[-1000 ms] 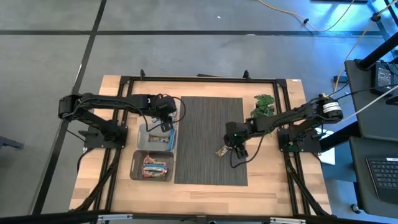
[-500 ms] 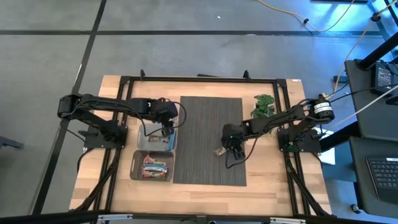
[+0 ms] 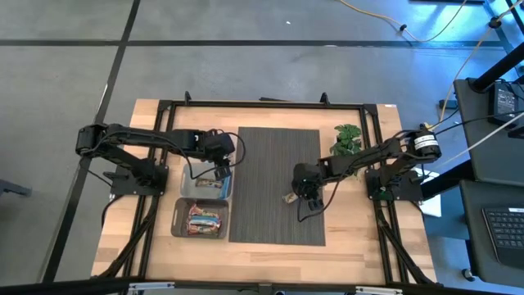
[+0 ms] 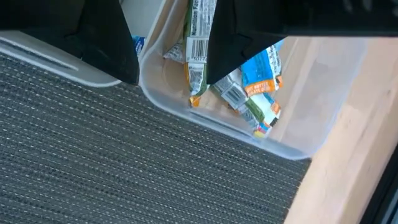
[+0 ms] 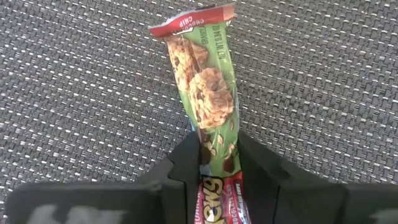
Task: Pick and place Granola Bars by type
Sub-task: Put the red granola bar into the black bin
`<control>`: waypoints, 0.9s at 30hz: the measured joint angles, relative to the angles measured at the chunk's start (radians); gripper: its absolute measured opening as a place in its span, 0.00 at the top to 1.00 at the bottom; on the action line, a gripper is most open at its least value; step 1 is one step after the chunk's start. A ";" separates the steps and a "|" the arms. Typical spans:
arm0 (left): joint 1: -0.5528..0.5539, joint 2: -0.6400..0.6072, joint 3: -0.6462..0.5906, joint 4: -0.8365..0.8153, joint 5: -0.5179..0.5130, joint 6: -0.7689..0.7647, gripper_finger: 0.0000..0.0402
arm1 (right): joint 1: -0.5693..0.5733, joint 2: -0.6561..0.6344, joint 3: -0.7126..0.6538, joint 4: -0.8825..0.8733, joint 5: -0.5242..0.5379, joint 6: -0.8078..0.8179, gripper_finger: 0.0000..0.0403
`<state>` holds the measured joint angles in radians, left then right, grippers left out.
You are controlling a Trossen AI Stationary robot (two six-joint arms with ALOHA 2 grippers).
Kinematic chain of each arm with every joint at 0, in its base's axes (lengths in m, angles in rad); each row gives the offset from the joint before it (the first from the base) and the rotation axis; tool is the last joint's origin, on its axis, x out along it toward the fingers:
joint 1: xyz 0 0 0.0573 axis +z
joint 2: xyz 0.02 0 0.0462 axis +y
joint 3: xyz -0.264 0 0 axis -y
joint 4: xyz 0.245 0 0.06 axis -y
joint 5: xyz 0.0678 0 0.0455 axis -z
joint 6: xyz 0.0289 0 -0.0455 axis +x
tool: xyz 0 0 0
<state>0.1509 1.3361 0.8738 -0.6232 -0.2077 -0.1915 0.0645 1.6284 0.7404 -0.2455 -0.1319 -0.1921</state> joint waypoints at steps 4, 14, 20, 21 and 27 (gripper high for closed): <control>-0.005 0.000 0.000 0.035 0.000 0.040 0.56 | 0.000 -0.035 -0.003 -0.015 -0.001 0.000 0.76; -0.054 0.000 0.000 0.334 0.115 0.169 0.56 | 0.000 -0.219 -0.003 0.025 0.073 0.001 0.76; -0.107 0.006 -0.096 0.736 0.127 0.202 0.56 | 0.000 -0.283 -0.003 0.269 0.238 -0.024 0.76; -0.116 0.006 -0.121 0.825 0.128 0.205 0.56 | -0.001 -0.284 -0.002 0.332 0.244 -0.027 0.76; -0.163 0.006 -0.234 1.202 0.128 0.206 0.56 | 0.000 -0.284 -0.002 0.607 0.244 -0.091 0.76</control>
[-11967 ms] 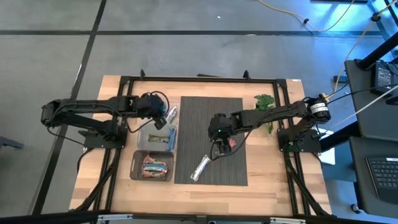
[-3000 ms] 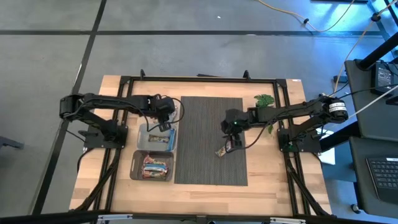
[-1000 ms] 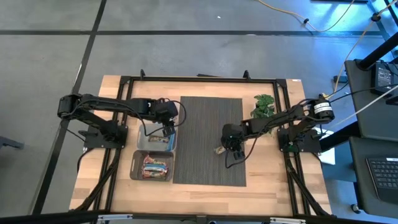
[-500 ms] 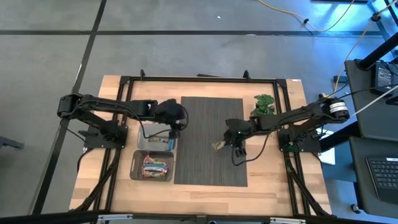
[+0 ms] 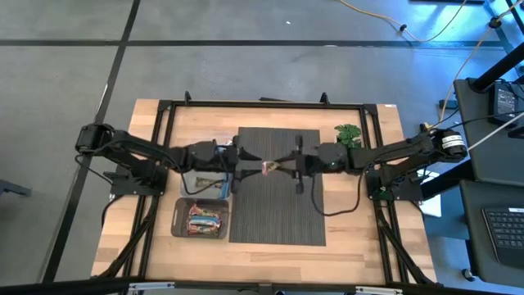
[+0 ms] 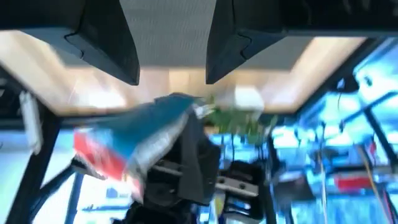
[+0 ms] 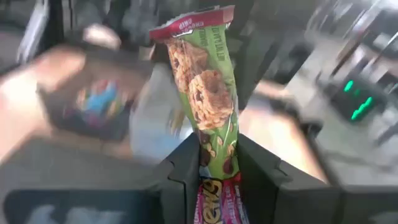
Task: Pick and place Granola Bars by type
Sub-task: Put the red granola bar into the black bin
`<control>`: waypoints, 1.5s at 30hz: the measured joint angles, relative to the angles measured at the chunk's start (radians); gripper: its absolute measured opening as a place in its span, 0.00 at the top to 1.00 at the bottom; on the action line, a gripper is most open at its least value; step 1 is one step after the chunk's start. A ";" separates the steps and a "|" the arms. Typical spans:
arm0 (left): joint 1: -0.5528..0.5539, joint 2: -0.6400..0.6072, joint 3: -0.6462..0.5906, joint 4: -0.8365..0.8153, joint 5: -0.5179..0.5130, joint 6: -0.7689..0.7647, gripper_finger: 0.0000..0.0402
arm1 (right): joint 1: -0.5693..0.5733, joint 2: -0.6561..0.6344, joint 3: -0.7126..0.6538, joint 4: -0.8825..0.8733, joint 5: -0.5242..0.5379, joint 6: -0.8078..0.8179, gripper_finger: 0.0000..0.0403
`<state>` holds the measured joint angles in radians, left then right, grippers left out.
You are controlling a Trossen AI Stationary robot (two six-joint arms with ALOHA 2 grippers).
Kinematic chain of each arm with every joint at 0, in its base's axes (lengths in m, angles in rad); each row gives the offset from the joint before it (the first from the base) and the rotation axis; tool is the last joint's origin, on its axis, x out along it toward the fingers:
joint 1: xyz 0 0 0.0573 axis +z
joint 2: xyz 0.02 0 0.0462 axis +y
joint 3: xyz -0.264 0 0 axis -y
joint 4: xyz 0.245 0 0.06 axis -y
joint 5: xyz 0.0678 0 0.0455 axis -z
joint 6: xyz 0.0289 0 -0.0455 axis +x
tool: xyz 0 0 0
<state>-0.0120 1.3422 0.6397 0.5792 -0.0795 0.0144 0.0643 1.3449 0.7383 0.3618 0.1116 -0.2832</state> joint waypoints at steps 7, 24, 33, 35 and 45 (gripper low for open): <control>-0.021 0.000 -0.028 0.105 0.006 0.002 0.55 | 0.000 0.000 0.001 0.186 -0.124 0.040 0.76; -0.021 0.000 -0.028 0.119 0.074 0.053 0.52 | 0.000 0.142 0.001 0.349 -0.139 0.069 0.76; -0.021 0.000 -0.027 0.135 0.101 0.090 0.44 | 0.000 0.145 0.001 0.366 -0.138 0.069 0.76; -0.019 0.000 -0.027 0.143 0.101 0.078 0.43 | 0.000 0.146 0.001 0.373 -0.138 0.069 0.76; -0.026 -0.001 -0.027 0.156 0.103 0.125 0.43 | 0.000 0.146 0.001 0.383 -0.105 0.097 0.76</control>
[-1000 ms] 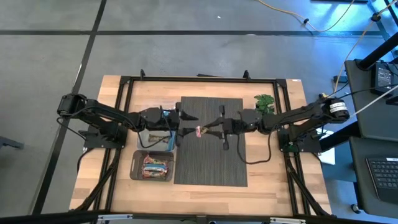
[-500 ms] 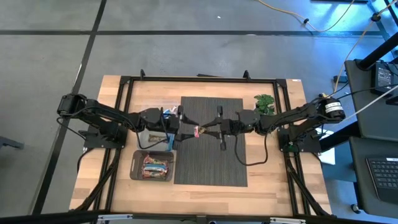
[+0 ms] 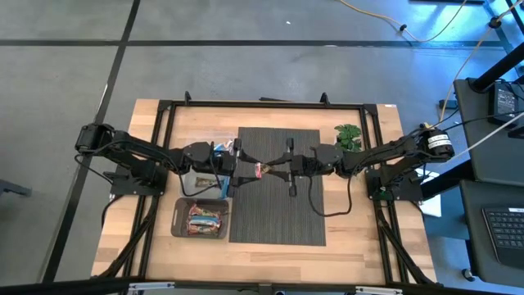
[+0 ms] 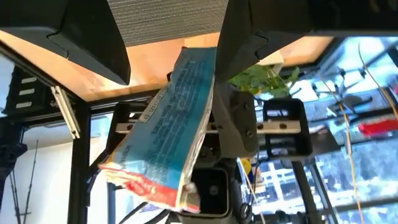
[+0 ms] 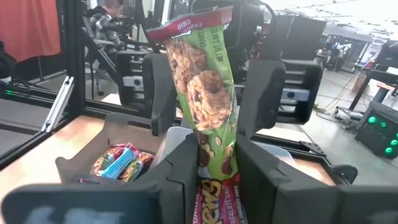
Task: Pick and place Granola Bars by type
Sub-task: Put the red granola bar into the black bin
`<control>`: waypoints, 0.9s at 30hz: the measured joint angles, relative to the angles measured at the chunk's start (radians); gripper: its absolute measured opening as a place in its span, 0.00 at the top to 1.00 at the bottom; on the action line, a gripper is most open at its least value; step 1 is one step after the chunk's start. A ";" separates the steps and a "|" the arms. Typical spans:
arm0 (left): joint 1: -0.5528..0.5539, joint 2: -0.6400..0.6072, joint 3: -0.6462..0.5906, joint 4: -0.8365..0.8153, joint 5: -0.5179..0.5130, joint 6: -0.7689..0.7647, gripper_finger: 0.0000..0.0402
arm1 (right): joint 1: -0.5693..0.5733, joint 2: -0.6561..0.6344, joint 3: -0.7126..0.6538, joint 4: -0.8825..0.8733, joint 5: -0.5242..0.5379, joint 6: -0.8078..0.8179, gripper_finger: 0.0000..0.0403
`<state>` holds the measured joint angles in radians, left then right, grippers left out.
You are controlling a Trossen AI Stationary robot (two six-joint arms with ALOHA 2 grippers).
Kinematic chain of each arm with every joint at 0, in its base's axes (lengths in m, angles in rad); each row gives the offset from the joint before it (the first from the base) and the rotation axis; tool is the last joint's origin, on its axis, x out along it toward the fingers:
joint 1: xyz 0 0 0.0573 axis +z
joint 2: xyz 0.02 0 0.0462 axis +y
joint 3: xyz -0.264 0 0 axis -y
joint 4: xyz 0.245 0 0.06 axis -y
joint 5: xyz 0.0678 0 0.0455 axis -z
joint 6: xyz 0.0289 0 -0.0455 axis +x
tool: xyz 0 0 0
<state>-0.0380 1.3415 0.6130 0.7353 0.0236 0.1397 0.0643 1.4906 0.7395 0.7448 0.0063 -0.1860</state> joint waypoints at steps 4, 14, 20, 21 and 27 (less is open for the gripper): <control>0.000 0.000 0.000 0.019 0.003 0.039 0.44 | 0.000 0.000 0.000 0.000 0.000 0.002 0.76; 0.000 0.000 0.006 0.059 0.003 0.058 0.44 | -0.007 0.002 0.000 0.007 0.001 0.010 0.76; 0.000 0.000 0.028 0.060 -0.004 0.058 0.43 | -0.022 0.002 0.000 0.007 0.001 0.028 0.76; 0.000 0.000 0.031 0.061 -0.004 0.058 0.44 | -0.025 0.002 0.000 0.007 0.001 0.028 0.76; 0.000 0.000 0.035 0.060 -0.007 0.064 0.46 | -0.029 0.002 0.000 0.007 0.001 0.028 0.76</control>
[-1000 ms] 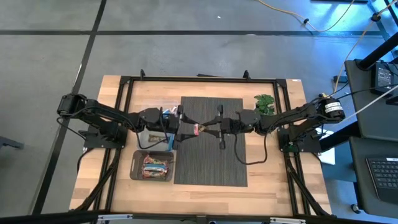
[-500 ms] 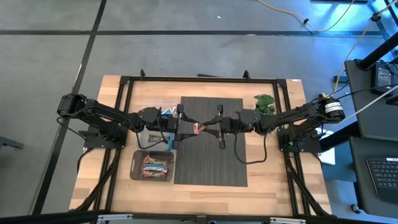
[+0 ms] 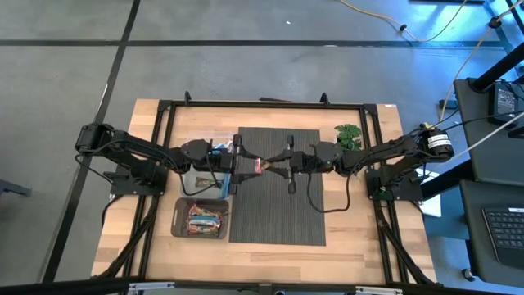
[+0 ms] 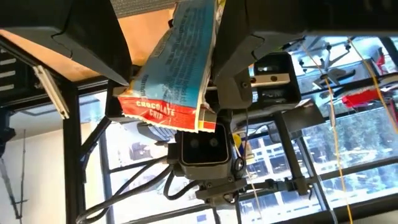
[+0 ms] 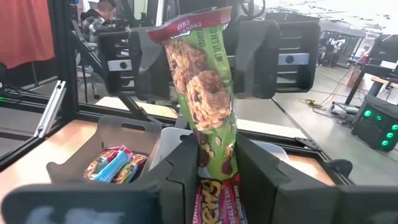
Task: Pick and place Granola Bars by type
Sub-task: Put the red granola bar into the black bin
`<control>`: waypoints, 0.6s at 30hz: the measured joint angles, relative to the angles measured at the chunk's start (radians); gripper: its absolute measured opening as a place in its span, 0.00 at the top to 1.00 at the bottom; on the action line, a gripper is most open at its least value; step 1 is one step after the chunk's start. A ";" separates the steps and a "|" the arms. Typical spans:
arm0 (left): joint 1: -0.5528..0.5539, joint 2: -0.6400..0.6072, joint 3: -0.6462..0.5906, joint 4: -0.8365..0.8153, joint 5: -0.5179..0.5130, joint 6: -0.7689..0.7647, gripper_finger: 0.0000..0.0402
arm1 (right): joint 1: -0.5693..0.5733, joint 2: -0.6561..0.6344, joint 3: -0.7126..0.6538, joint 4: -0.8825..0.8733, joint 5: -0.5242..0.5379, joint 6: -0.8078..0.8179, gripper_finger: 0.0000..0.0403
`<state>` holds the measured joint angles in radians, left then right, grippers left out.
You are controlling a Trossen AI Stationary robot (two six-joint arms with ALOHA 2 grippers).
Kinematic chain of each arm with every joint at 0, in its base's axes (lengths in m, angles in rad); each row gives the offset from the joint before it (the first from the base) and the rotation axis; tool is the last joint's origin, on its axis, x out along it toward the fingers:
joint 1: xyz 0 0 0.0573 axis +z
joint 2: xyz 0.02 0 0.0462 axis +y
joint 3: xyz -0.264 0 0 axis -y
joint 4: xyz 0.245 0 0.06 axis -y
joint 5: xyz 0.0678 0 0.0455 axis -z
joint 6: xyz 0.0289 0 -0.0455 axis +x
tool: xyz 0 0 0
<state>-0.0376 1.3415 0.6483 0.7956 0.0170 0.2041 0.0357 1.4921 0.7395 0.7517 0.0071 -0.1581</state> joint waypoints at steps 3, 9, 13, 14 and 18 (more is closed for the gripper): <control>0.000 0.000 0.000 0.000 -0.026 0.025 0.49 | 0.000 0.000 0.000 0.000 0.000 0.000 0.76; 0.000 0.000 0.000 -0.001 -0.069 0.031 0.59 | 0.000 0.000 0.000 0.000 0.003 0.000 0.76; 0.000 0.000 0.000 -0.001 -0.069 0.031 0.67 | 0.000 0.000 0.000 -0.001 0.003 -0.005 0.76; 0.000 0.000 0.000 -0.001 -0.069 0.031 0.69 | 0.000 0.000 0.000 -0.001 0.002 -0.005 0.76; 0.000 0.000 0.000 0.000 -0.068 0.036 0.74 | 0.000 0.000 0.000 -0.002 0.000 -0.005 0.76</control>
<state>-0.0376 1.3415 0.6483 0.7952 -0.0513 0.2405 0.0357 1.4924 0.7395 0.7502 0.0071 -0.1631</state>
